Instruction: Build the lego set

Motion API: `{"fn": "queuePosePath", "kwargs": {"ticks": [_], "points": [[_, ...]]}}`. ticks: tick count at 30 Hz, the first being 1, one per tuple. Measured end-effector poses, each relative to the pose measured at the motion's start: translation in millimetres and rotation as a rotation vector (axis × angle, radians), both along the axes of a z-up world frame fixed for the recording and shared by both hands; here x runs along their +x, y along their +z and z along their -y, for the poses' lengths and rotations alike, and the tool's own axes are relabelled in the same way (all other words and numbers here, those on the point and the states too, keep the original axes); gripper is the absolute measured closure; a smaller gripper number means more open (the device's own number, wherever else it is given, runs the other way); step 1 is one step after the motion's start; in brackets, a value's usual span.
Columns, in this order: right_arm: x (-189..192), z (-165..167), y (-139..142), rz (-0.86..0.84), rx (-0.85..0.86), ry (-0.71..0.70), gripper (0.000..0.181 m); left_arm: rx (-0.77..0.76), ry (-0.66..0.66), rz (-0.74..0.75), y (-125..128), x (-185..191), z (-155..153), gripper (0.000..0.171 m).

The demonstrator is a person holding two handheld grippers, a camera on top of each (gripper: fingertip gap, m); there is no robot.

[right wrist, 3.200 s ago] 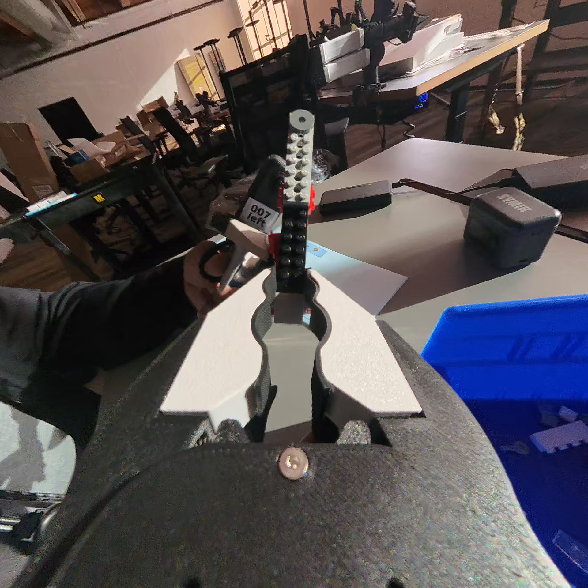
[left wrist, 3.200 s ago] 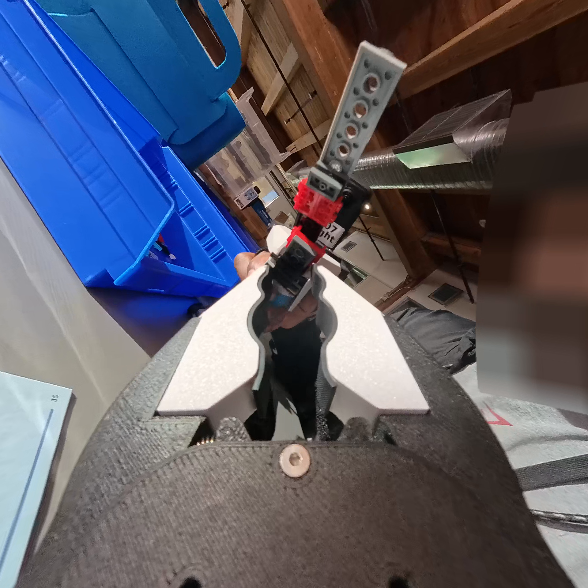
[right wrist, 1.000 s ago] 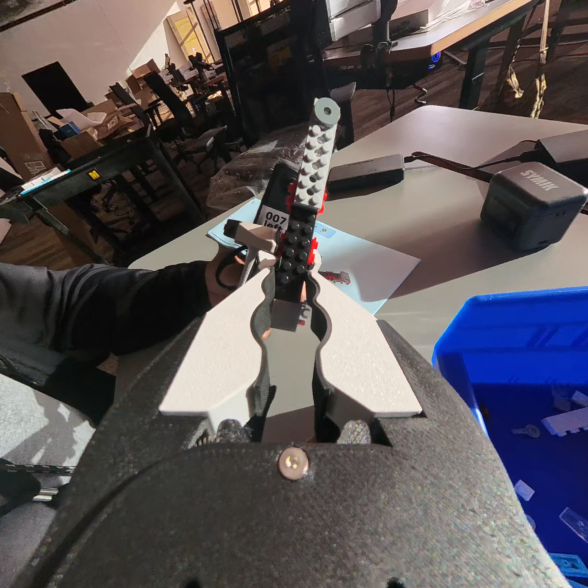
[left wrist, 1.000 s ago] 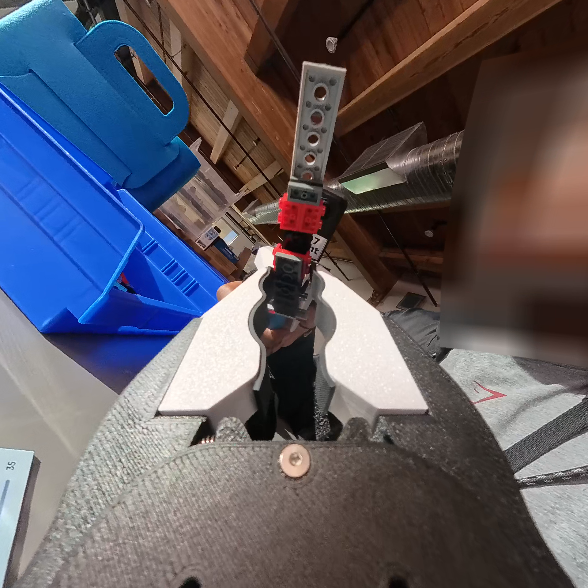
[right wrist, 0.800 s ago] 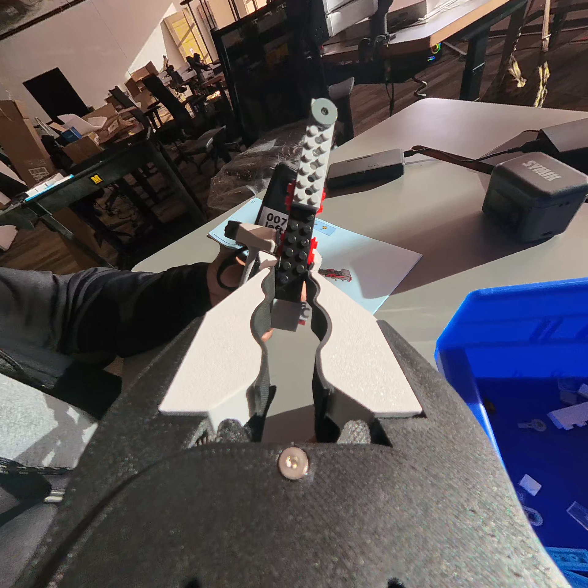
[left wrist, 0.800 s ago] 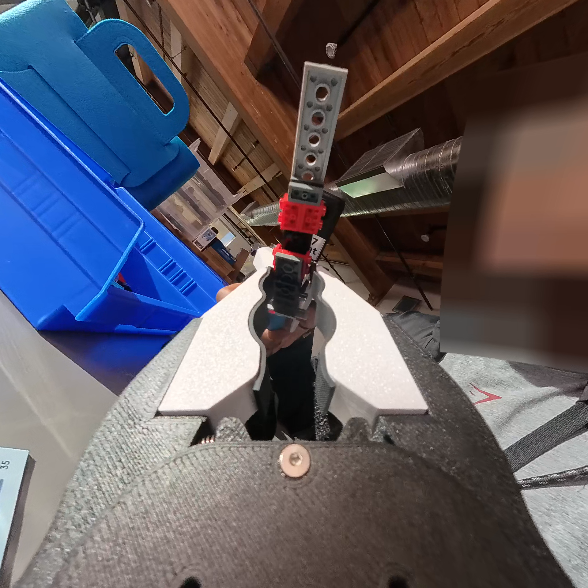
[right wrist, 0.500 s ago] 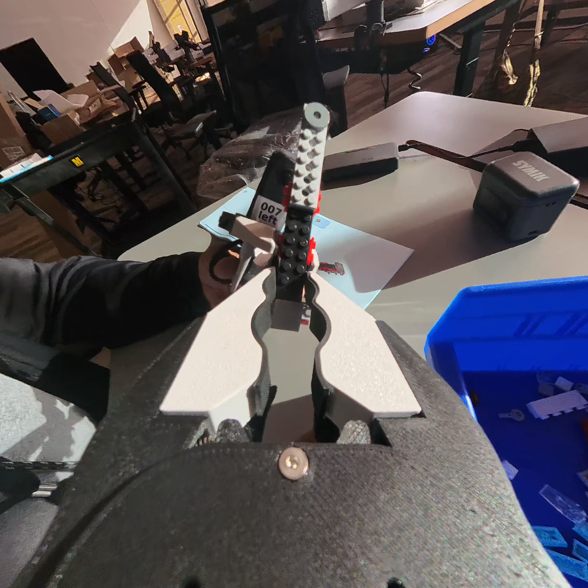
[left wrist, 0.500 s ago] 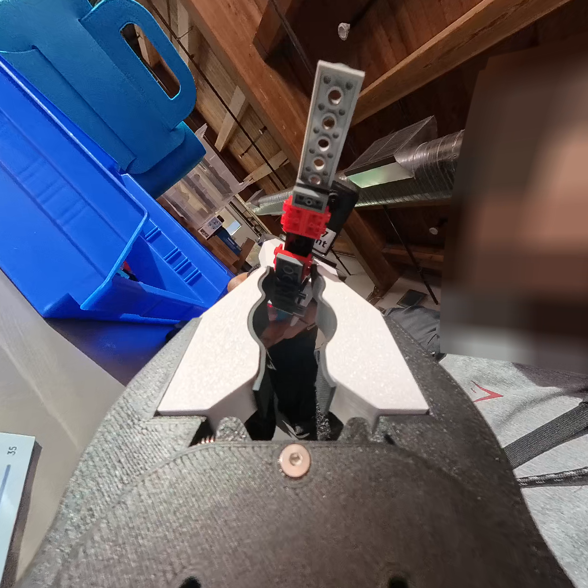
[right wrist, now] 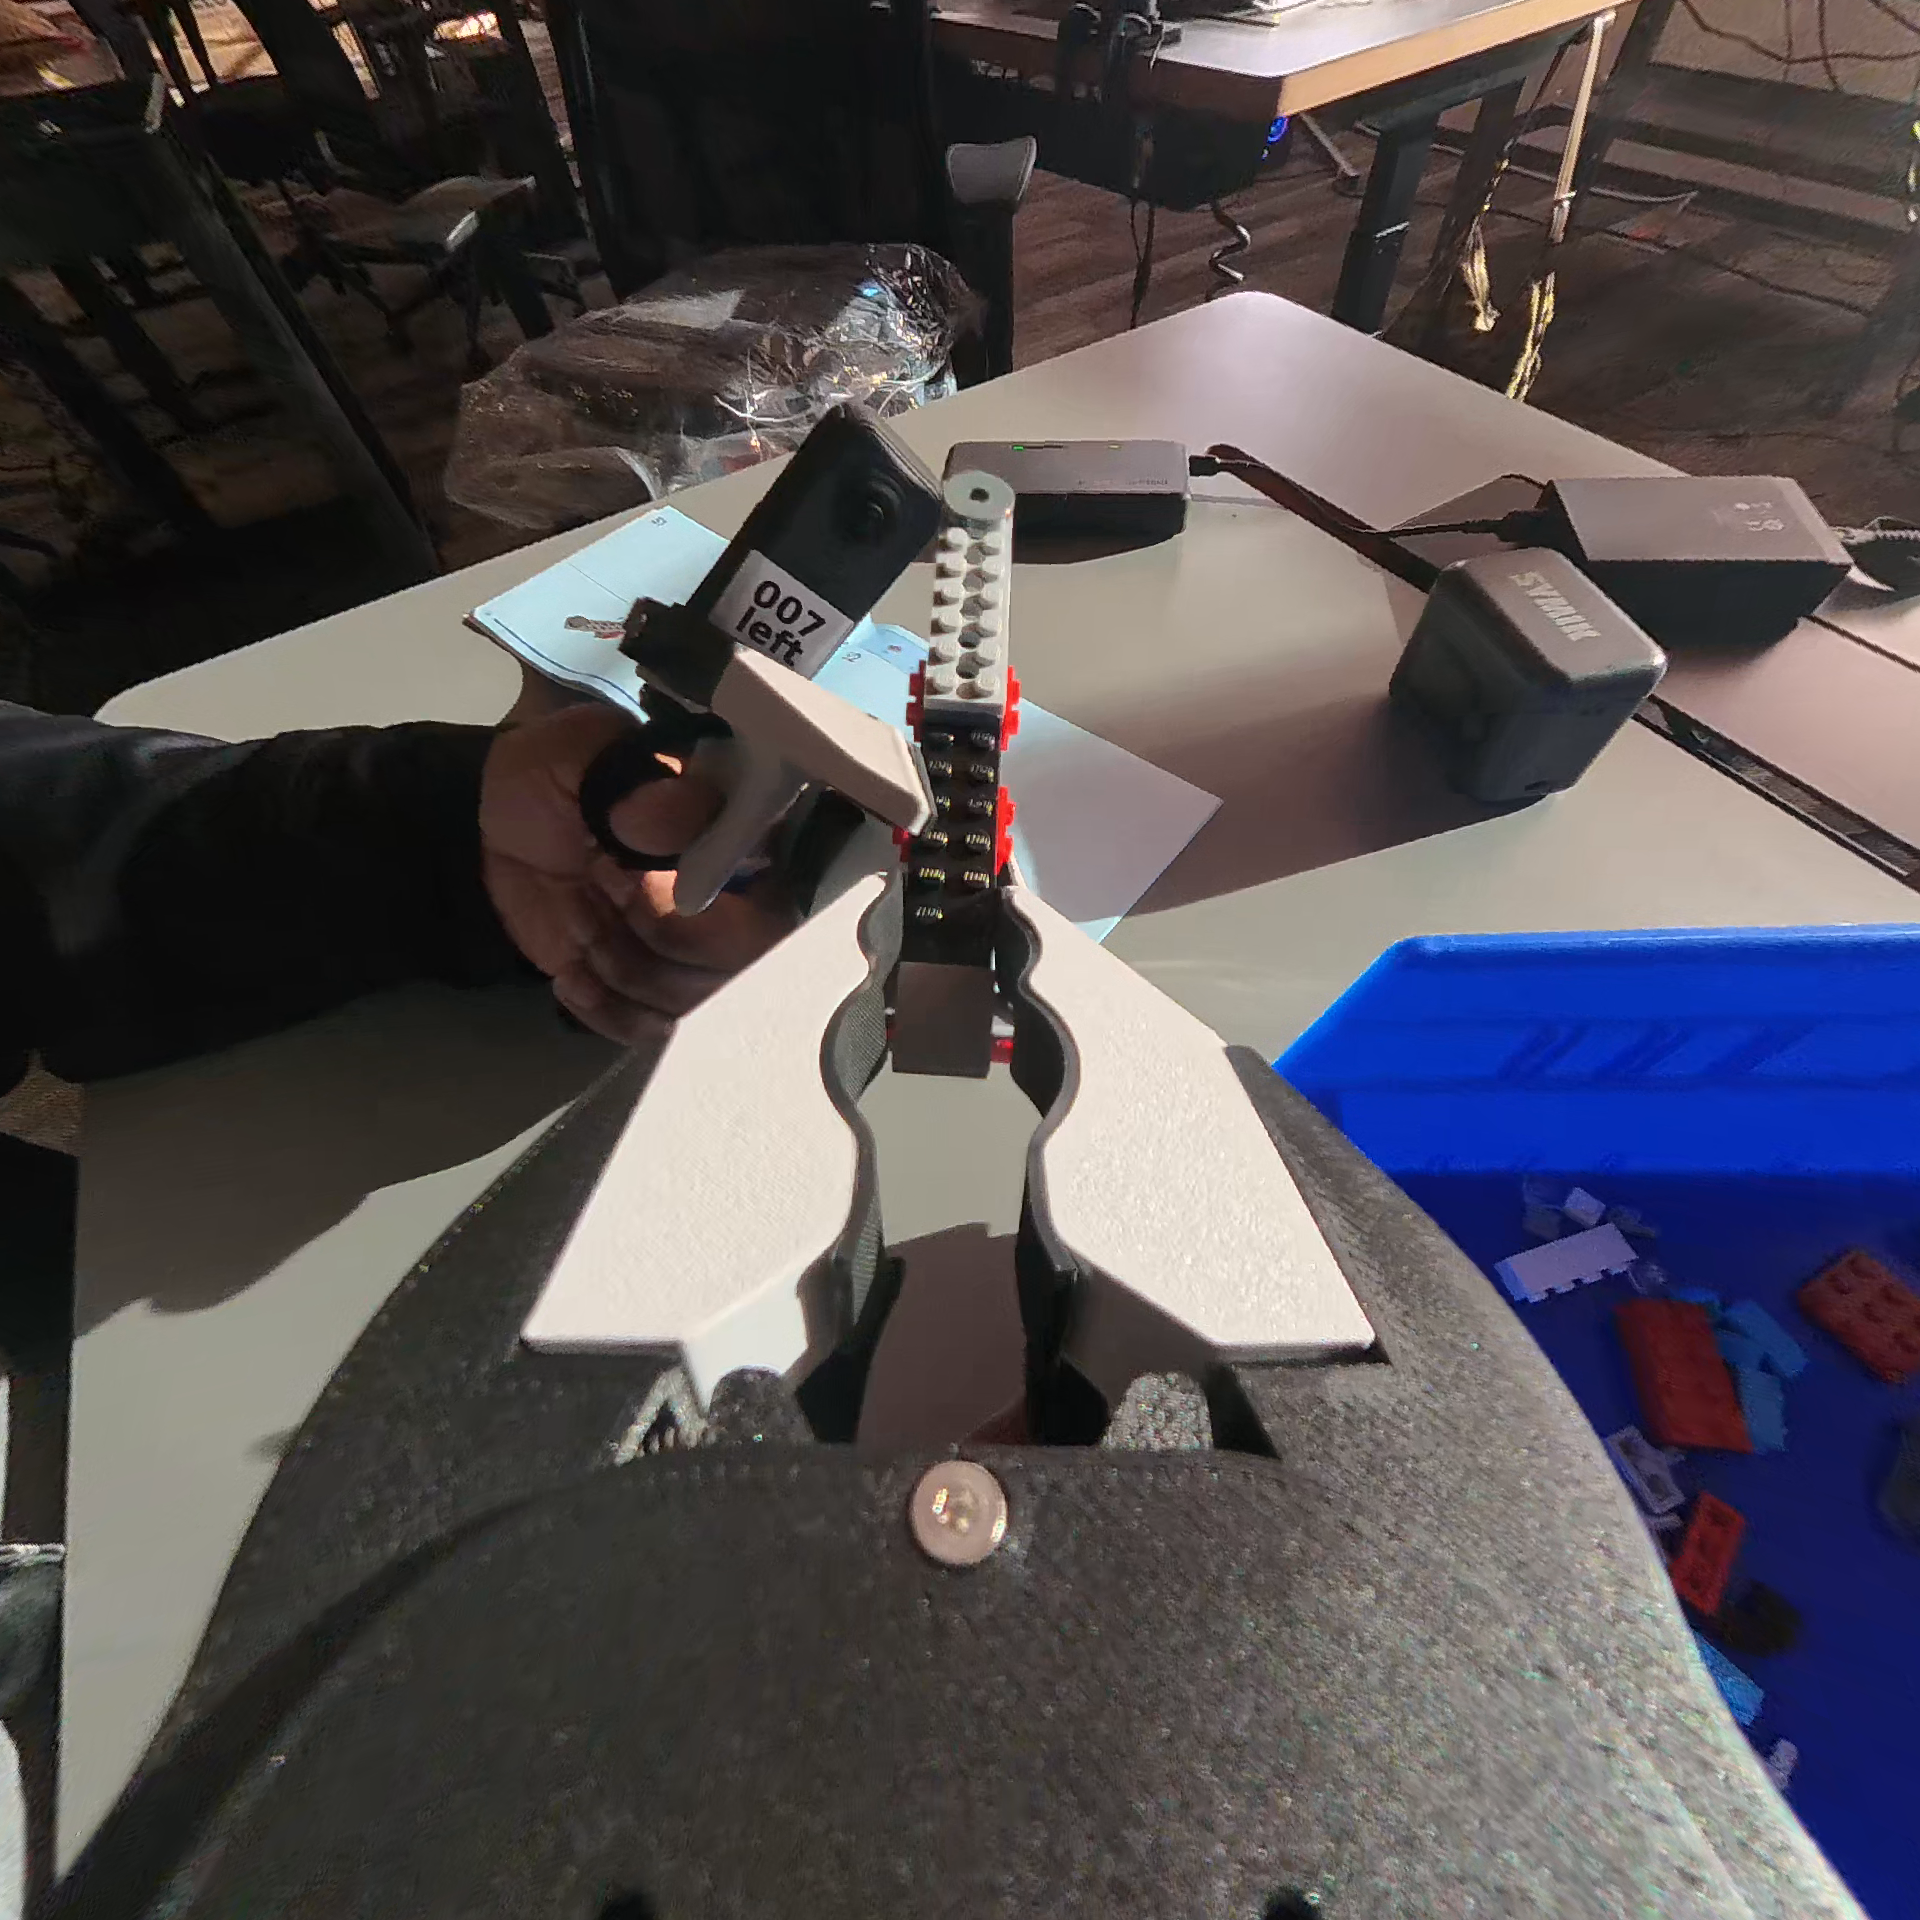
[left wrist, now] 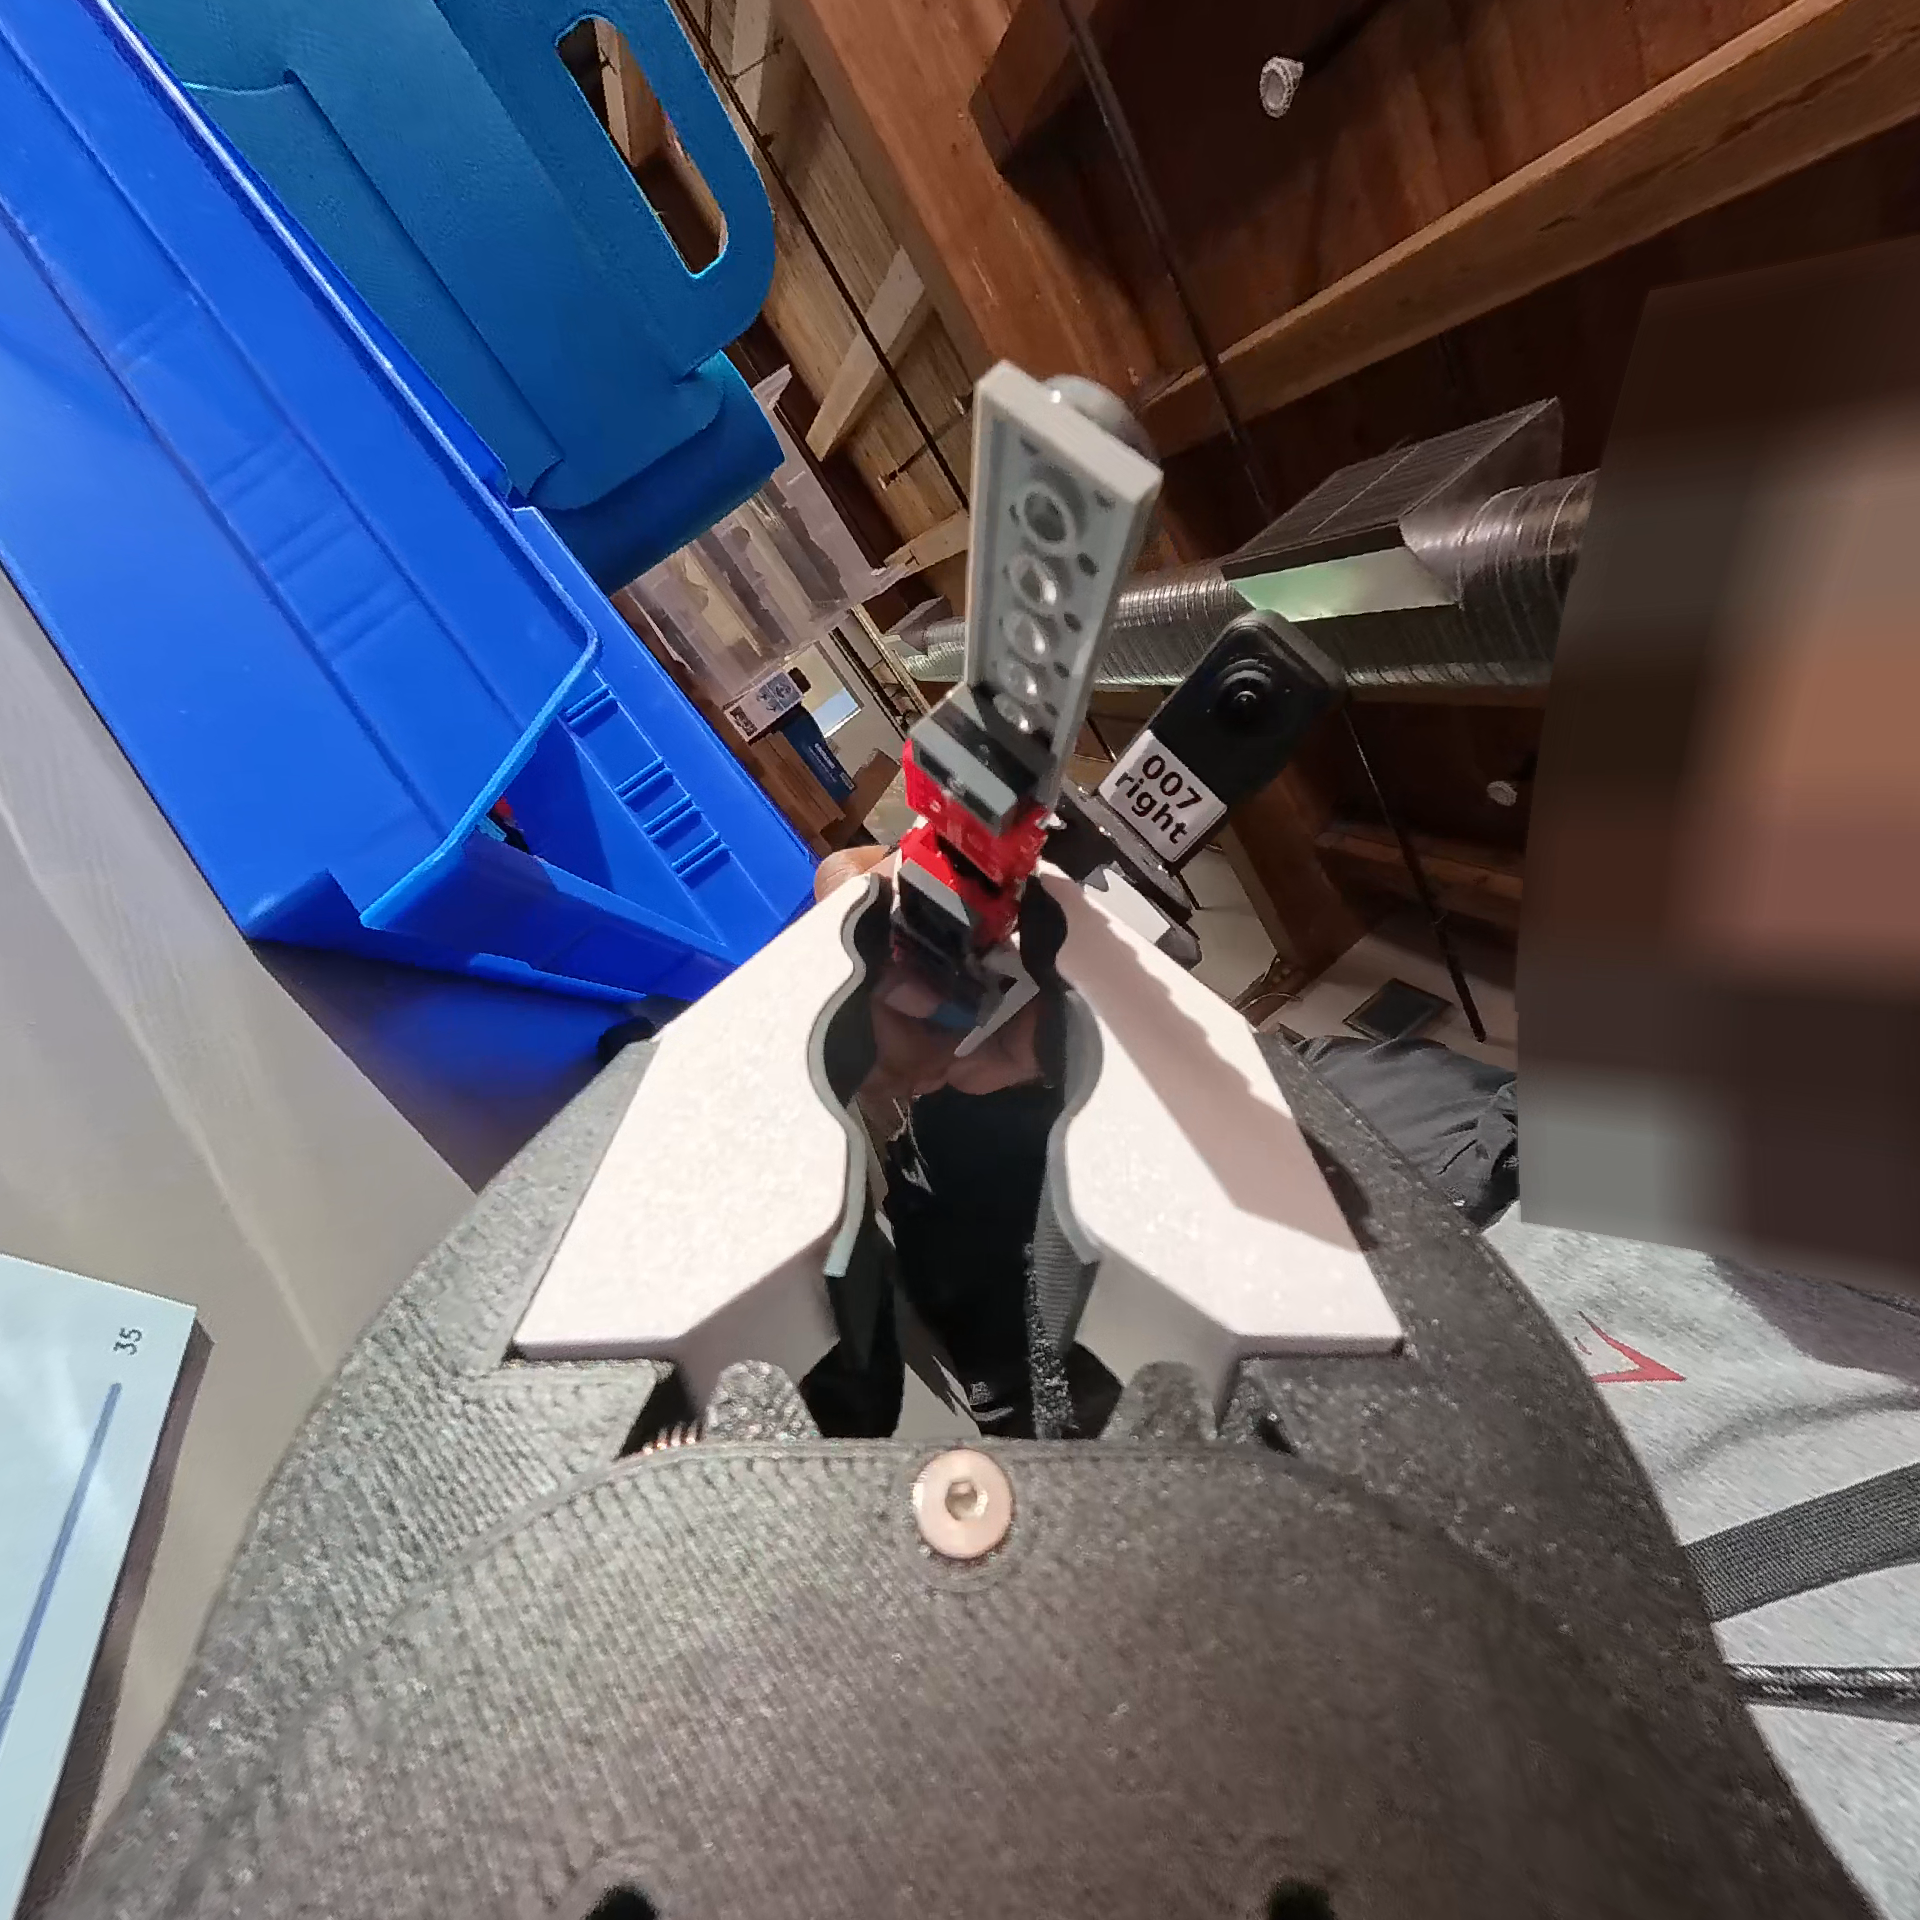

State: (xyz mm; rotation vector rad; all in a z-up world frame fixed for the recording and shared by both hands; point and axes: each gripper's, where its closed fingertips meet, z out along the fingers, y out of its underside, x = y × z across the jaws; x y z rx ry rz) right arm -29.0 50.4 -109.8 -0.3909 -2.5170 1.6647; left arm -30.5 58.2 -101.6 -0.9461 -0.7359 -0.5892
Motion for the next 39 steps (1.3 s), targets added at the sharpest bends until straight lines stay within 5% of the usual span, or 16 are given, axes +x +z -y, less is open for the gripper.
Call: {"fn": "queuePosePath", "kwargs": {"ticks": [18,25,39], "points": [[0,3,4,-0.063,-0.014,0.002,0.158,0.132,0.021,0.071,3,-5,2,0.149],[3,4,18,-0.098,-0.073,0.01,0.14,0.169,0.048,0.064,7,-8,8,0.15],[2,3,23,-0.138,-0.105,0.012,0.153,0.117,0.13,-0.005,12,-13,21,0.15]]}}
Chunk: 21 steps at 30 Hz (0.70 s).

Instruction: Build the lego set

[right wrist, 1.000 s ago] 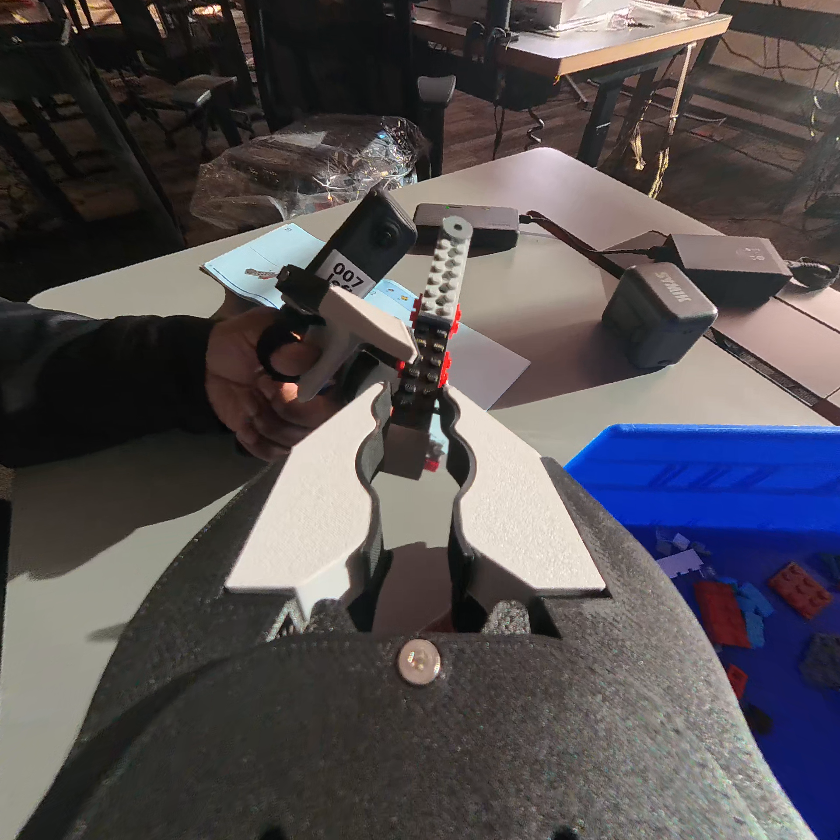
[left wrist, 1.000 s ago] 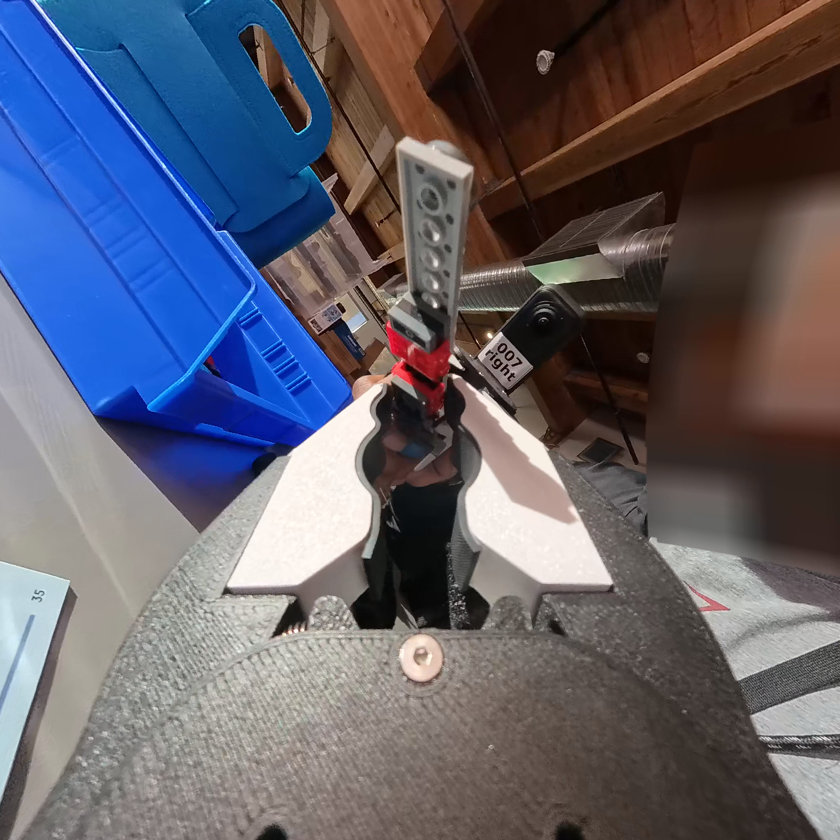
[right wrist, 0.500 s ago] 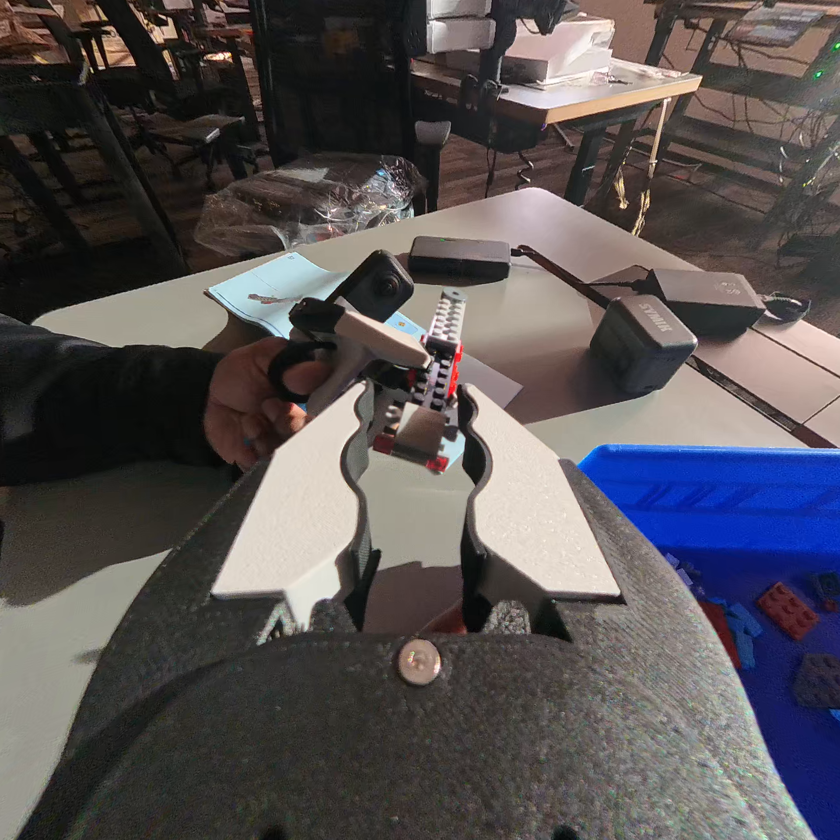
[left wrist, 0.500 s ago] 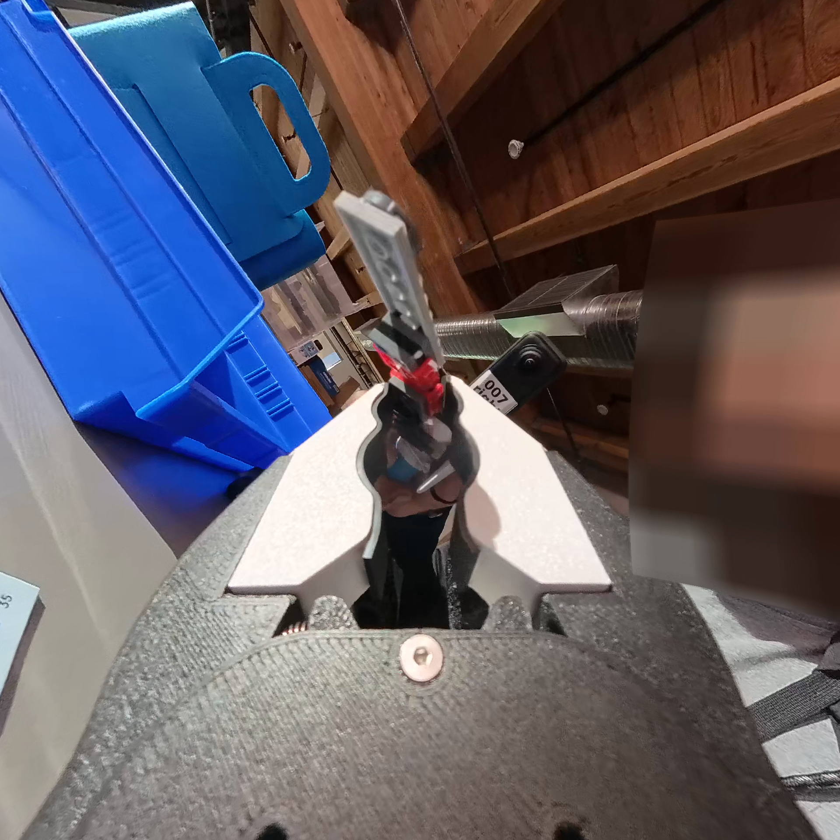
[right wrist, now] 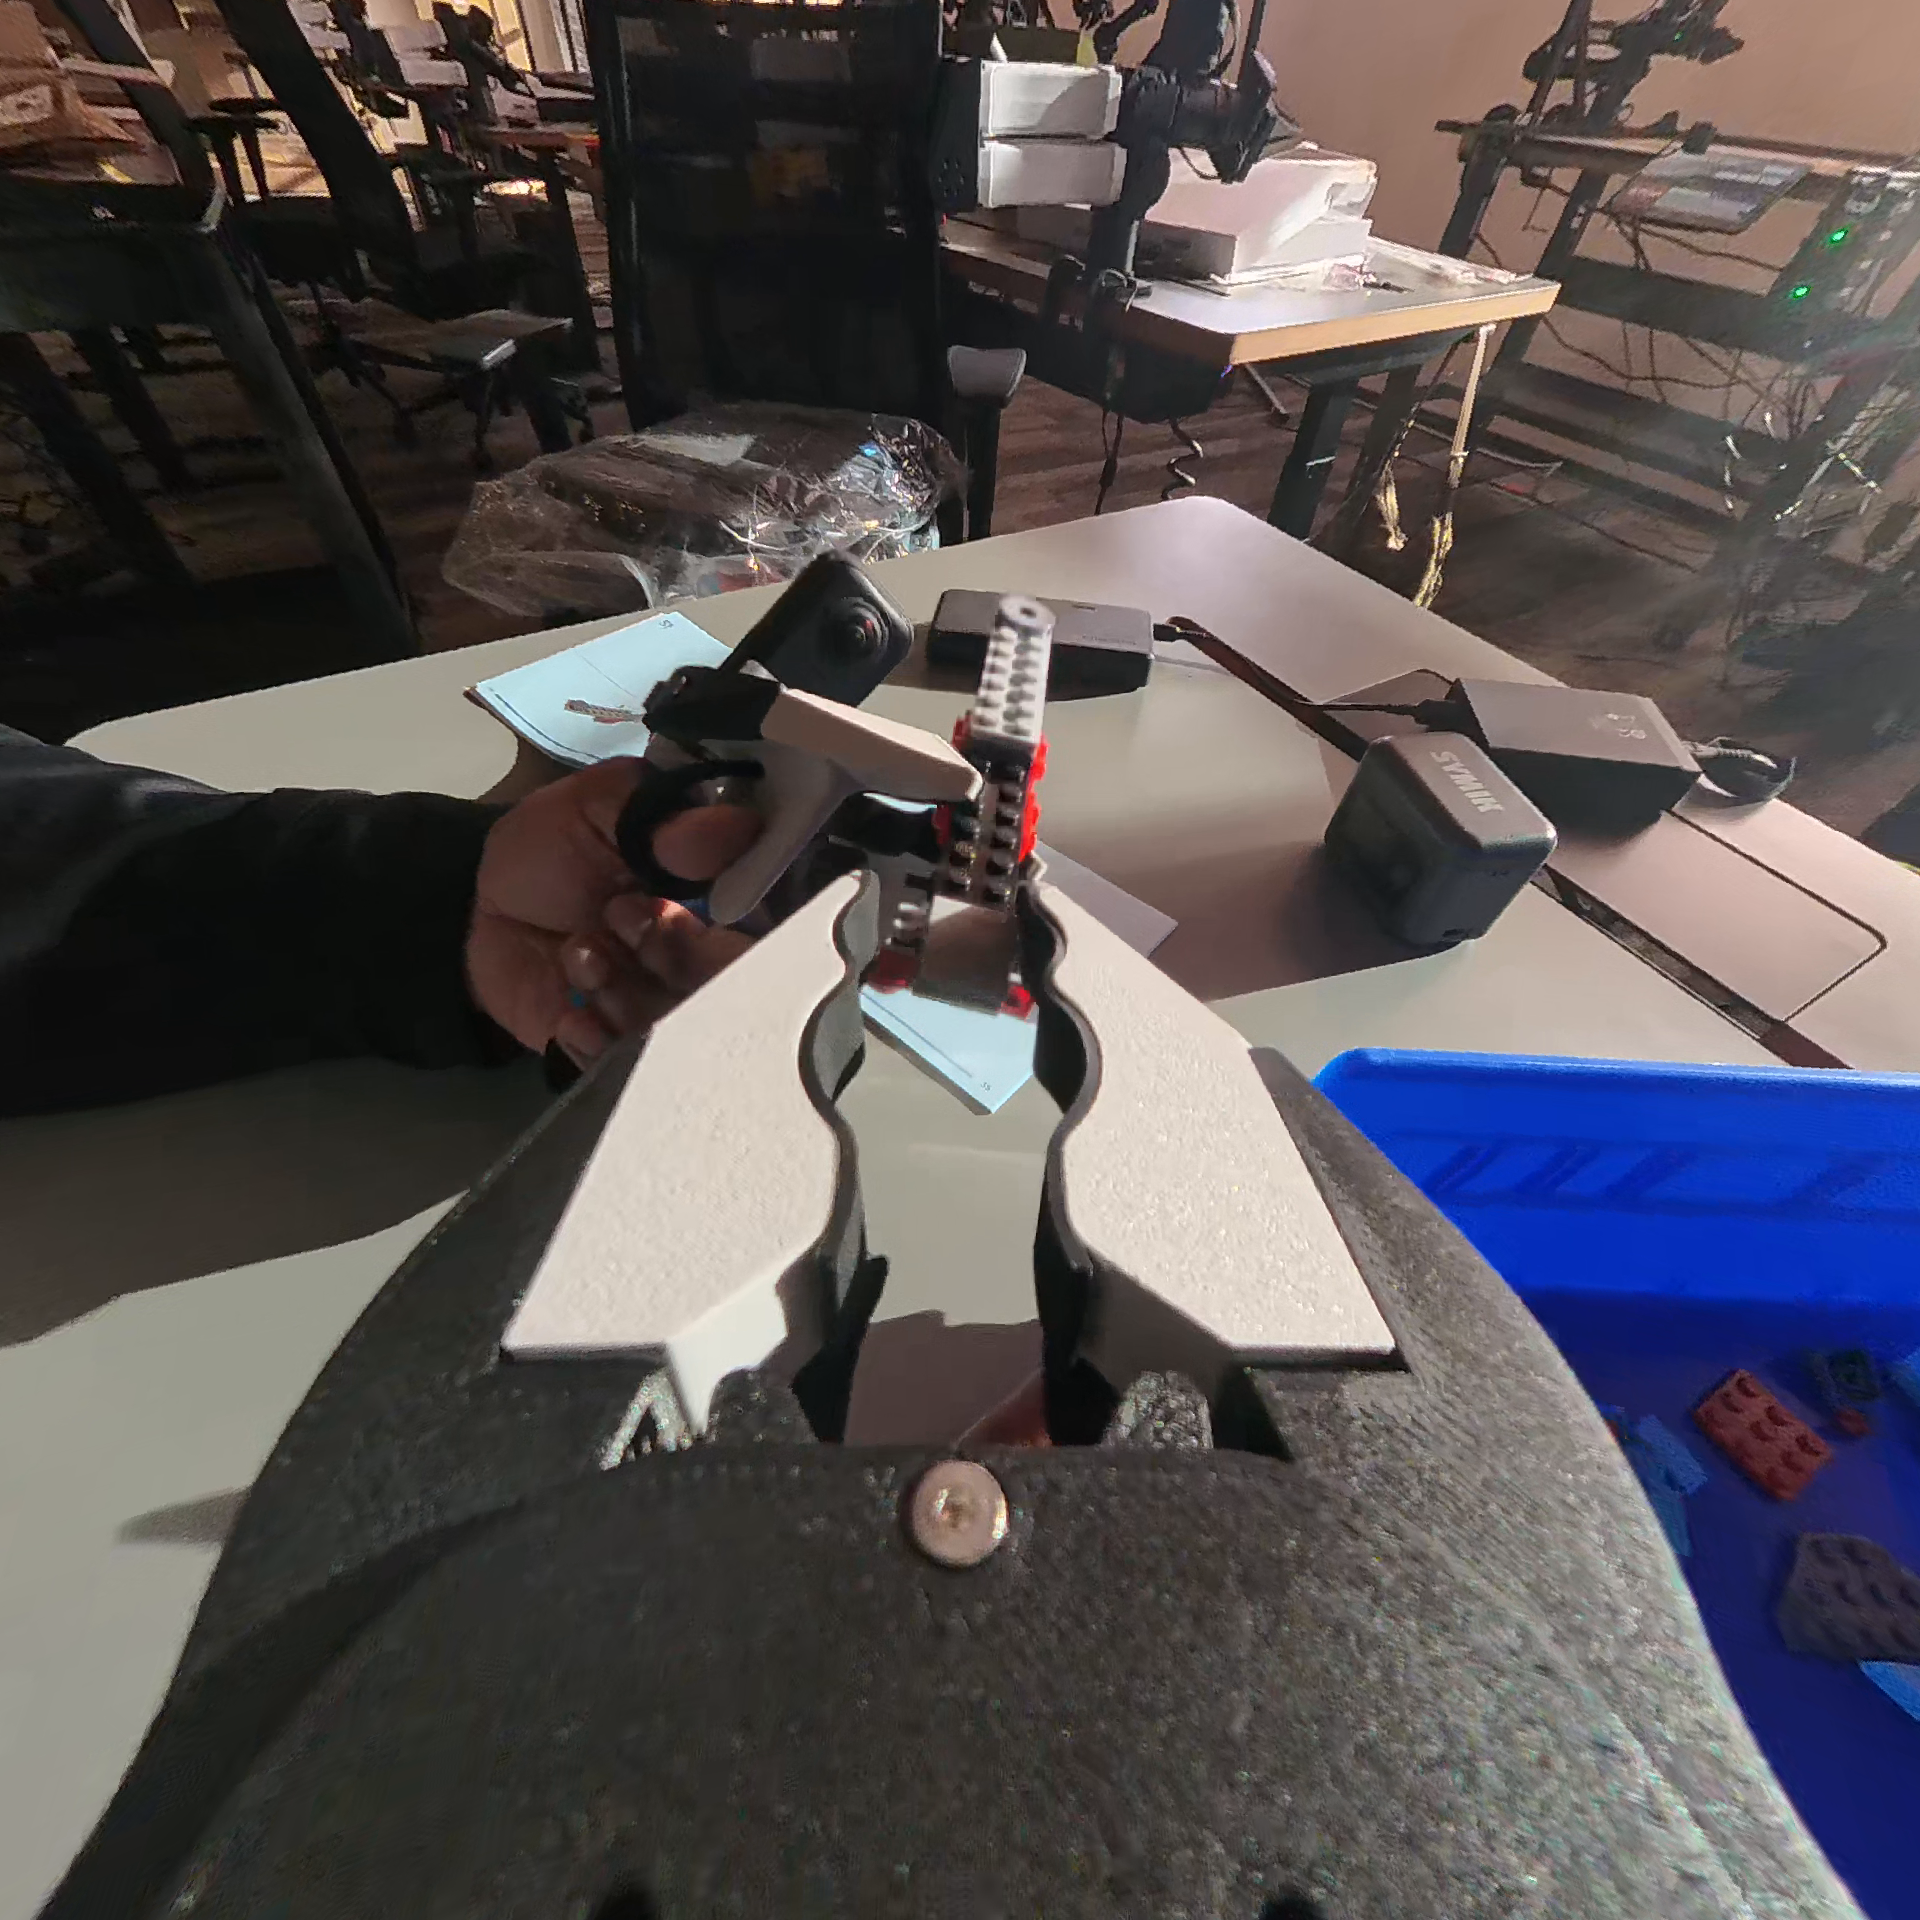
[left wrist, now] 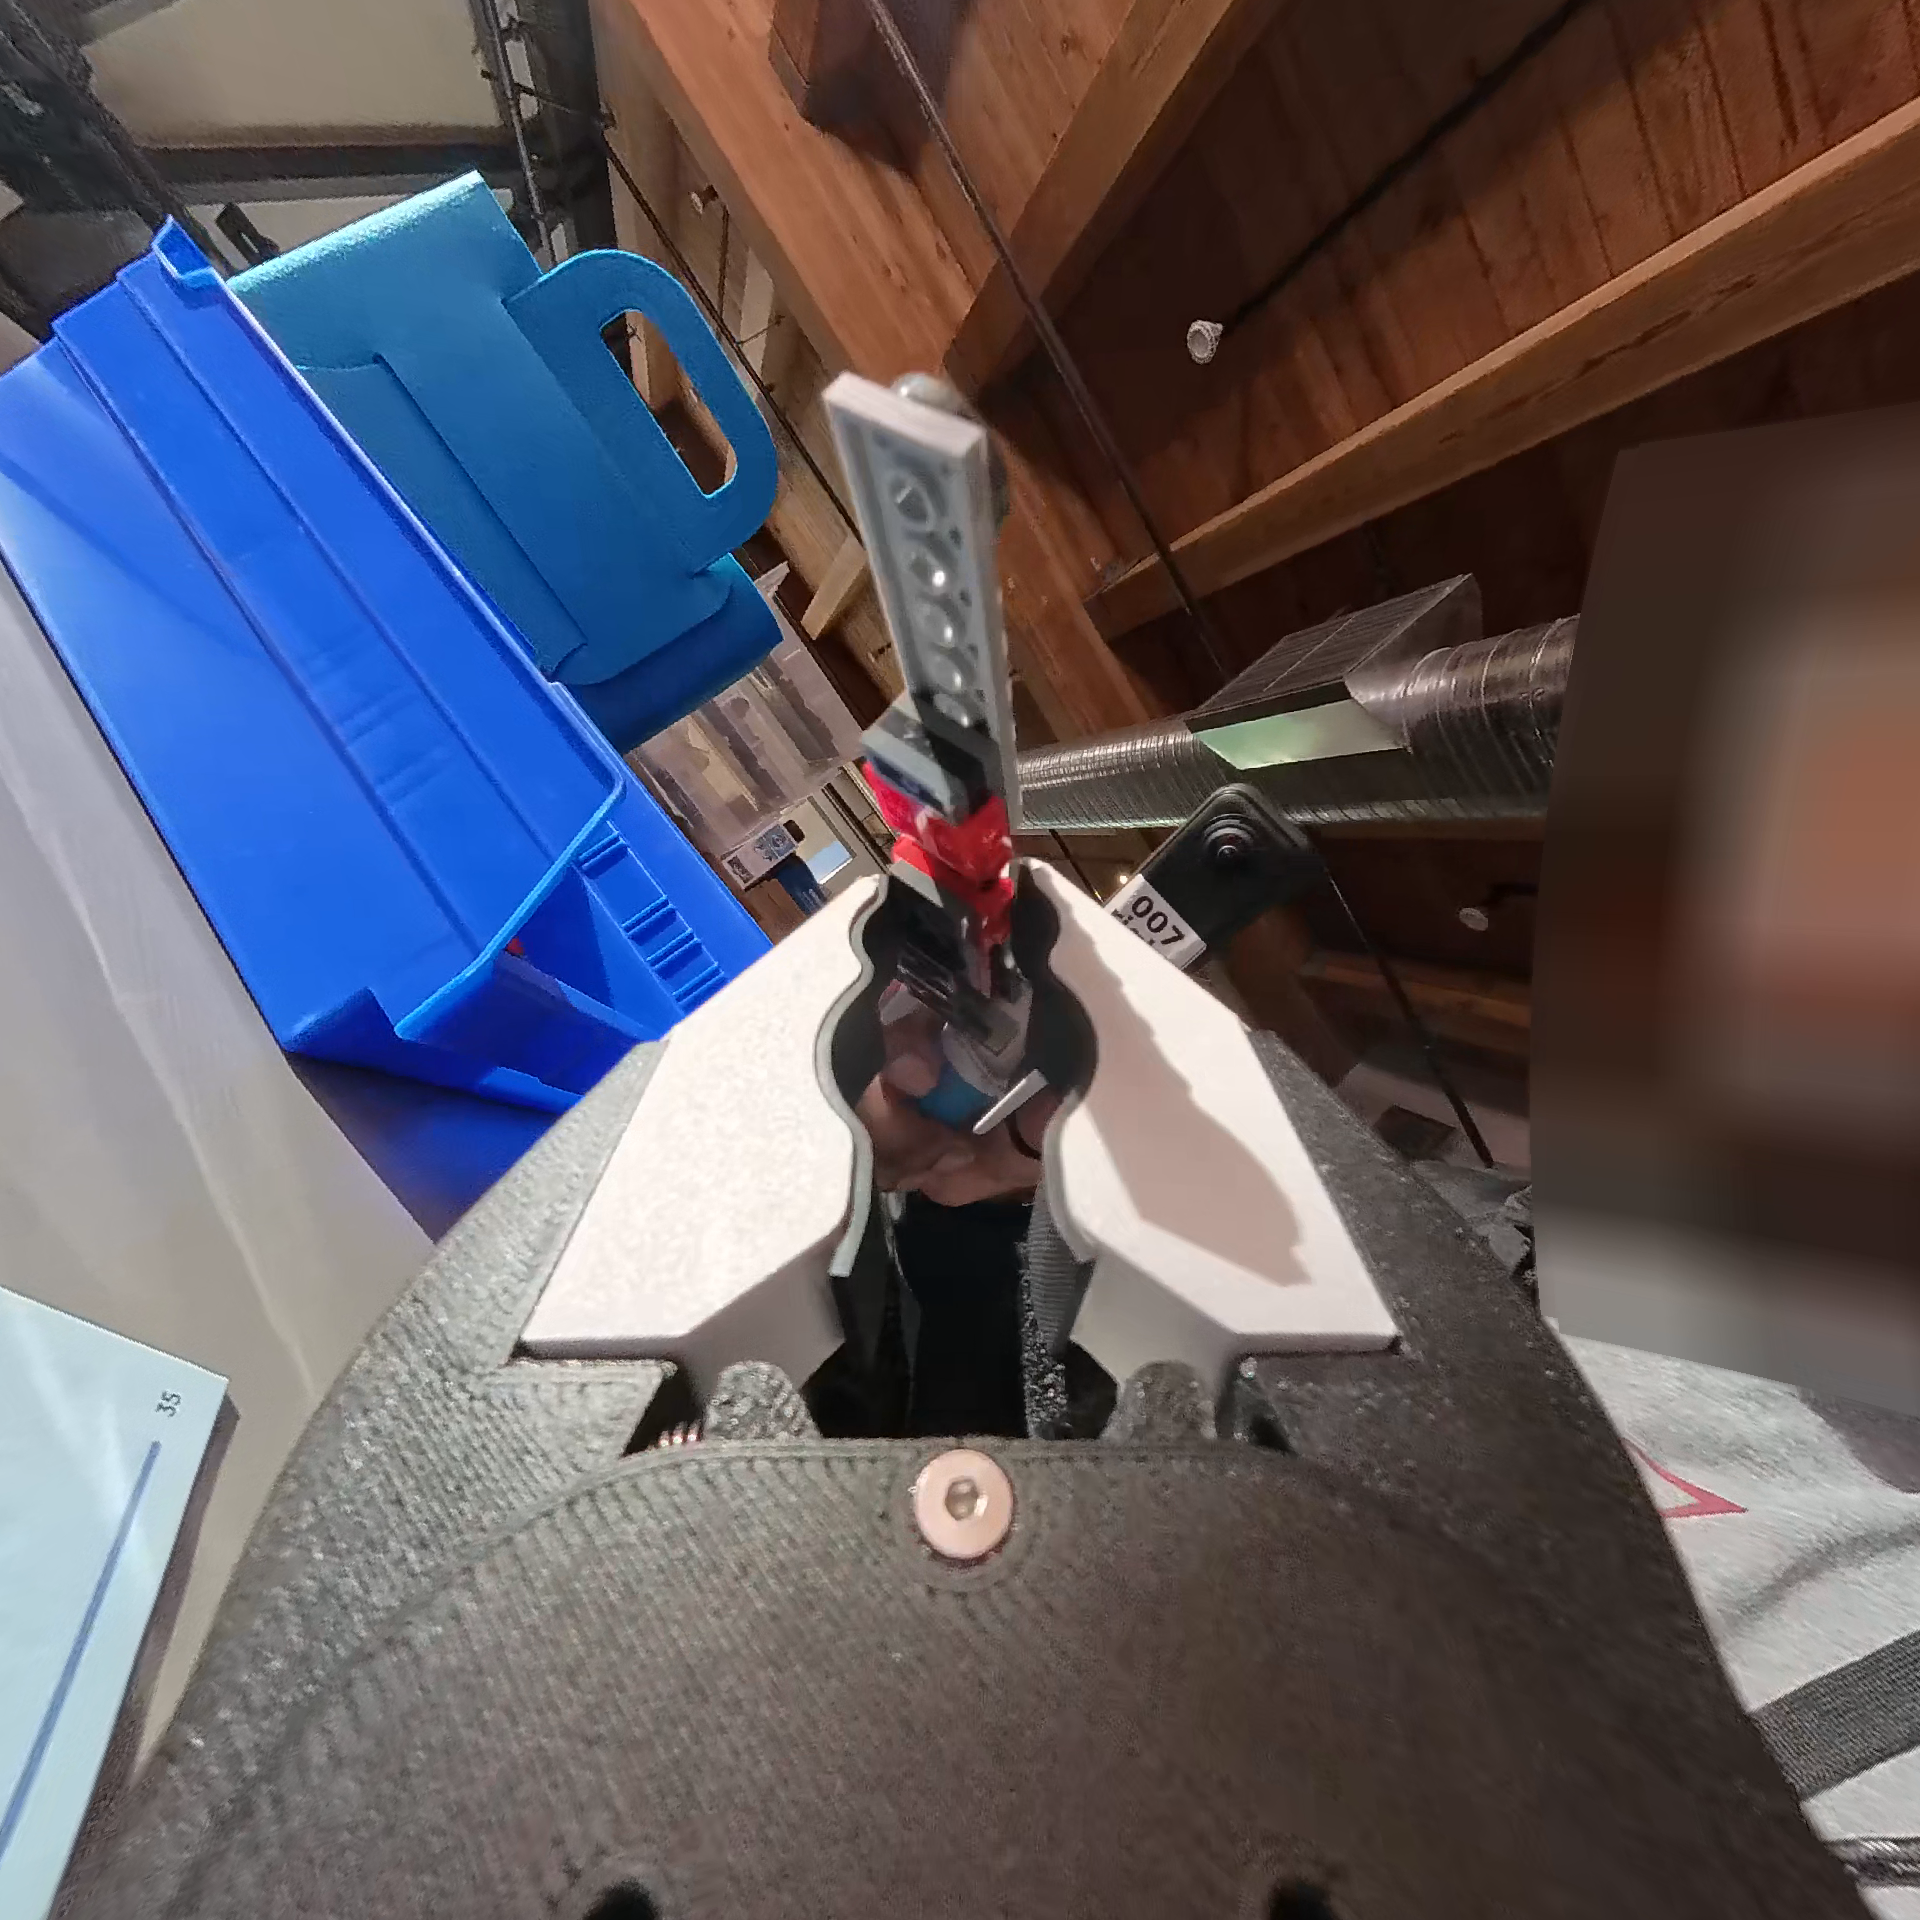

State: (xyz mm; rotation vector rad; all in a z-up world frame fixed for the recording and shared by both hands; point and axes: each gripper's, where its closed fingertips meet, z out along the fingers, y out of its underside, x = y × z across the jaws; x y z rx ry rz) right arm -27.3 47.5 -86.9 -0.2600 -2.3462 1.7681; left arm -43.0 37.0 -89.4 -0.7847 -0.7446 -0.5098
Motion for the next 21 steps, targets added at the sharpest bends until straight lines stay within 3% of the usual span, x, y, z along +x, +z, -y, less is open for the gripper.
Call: {"fn": "queuePosePath", "kwargs": {"ticks": [21], "points": [[-5,2,-10,-0.008,0.024,-0.012,0.157,-0.022,0.01,0.032,-3,-3,-1,0.151]]}}
